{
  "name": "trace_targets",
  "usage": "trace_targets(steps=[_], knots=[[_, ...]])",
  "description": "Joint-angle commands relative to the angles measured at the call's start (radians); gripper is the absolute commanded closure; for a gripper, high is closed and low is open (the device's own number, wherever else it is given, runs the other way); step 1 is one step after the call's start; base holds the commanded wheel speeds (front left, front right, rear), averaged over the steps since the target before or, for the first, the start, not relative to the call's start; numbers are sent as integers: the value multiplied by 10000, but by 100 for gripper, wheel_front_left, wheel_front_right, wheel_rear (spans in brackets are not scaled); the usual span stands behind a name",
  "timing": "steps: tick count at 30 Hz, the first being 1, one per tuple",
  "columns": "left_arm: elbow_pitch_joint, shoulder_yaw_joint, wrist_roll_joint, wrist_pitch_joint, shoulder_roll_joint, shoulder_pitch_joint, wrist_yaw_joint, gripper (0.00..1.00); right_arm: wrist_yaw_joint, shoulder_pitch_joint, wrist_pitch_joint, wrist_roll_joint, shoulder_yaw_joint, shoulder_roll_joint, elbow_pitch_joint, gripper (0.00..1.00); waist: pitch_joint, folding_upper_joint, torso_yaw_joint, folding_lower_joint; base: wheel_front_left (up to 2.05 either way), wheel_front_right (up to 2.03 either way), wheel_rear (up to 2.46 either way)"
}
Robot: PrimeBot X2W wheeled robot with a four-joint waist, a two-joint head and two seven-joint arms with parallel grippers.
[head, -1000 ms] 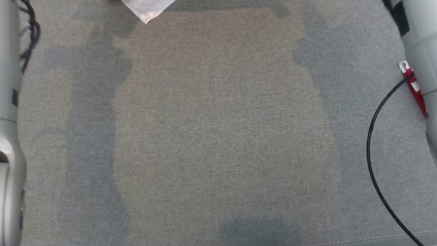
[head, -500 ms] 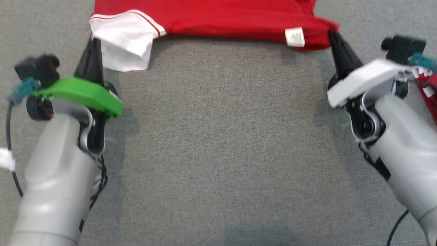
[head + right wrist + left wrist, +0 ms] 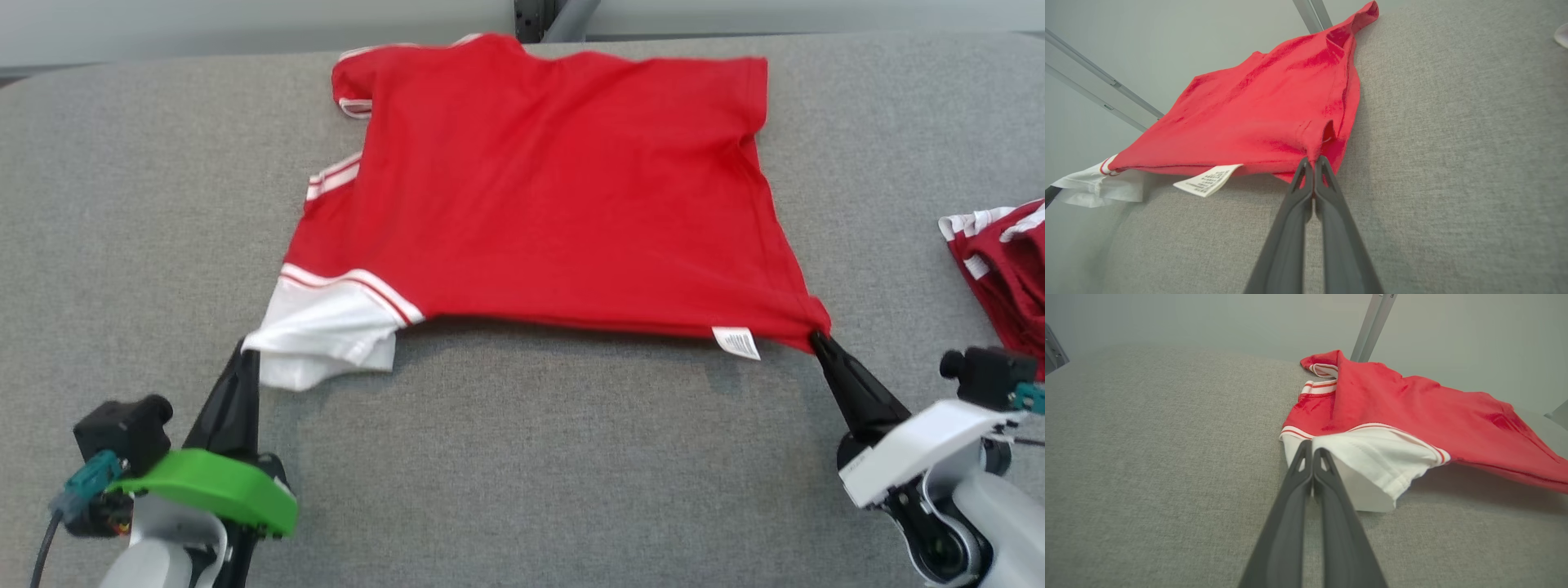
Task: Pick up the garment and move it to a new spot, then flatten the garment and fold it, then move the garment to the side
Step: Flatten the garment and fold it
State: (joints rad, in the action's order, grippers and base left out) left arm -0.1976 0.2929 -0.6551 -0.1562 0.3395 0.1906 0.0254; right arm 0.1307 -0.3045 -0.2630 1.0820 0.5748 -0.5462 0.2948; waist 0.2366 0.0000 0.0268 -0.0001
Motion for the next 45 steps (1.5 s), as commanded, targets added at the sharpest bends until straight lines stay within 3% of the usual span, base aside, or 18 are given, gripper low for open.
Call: trace_targets(steps=[1, 7, 10, 14, 20, 30, 39, 45], knots=[[863, -44, 58, 437, 318, -777, 447, 100, -2, 616, -37, -94, -220, -167, -278, 100, -688, 0, 119, 1, 0, 0, 0], [4314, -197, 23, 1918, 950, -3118, 1948, 100, -2, 2576, 600, -534, -1348, -546, -1236, 100, -1284, 0, 158, 1, 0, 0, 0], [5482, -271, 43, 2453, 1187, -3976, 2535, 100, -7, 3556, 1150, -880, -2081, -337, -1663, 100, -1515, 0, 228, 1, 0, 0, 0], [6507, -294, -24, 3041, 1365, -4859, 3106, 100, -8, 4891, 2096, -1385, -3229, 65, -2503, 100, -1729, 0, 327, 1, 0, 0, 0], [7234, -344, -176, 3700, 1595, -5524, 3497, 100, -7, 6275, 3891, -2547, -4935, 1107, -3887, 100, -1842, 0, 363, 1, 0, 0, 0], [7074, -174, -262, 4092, 1790, -5068, 3276, 100, -7, 6546, 6070, -3861, -5936, 2673, -5105, 100, -1544, 0, 243, 1, 0, 0, 0], [6152, 9, -600, 4162, 1625, -3767, 2584, 100, -2, 5299, 7369, -4292, -5974, 3046, -5291, 100, -790, 0, -37, 1, 0, 0, 0], [5220, 192, -629, 4273, 1612, -2234, 1912, 100, -1, 3894, 7628, -4249, -5912, 2896, -4815, 100, -138, 0, -203, 1, 0, 0, 0]])
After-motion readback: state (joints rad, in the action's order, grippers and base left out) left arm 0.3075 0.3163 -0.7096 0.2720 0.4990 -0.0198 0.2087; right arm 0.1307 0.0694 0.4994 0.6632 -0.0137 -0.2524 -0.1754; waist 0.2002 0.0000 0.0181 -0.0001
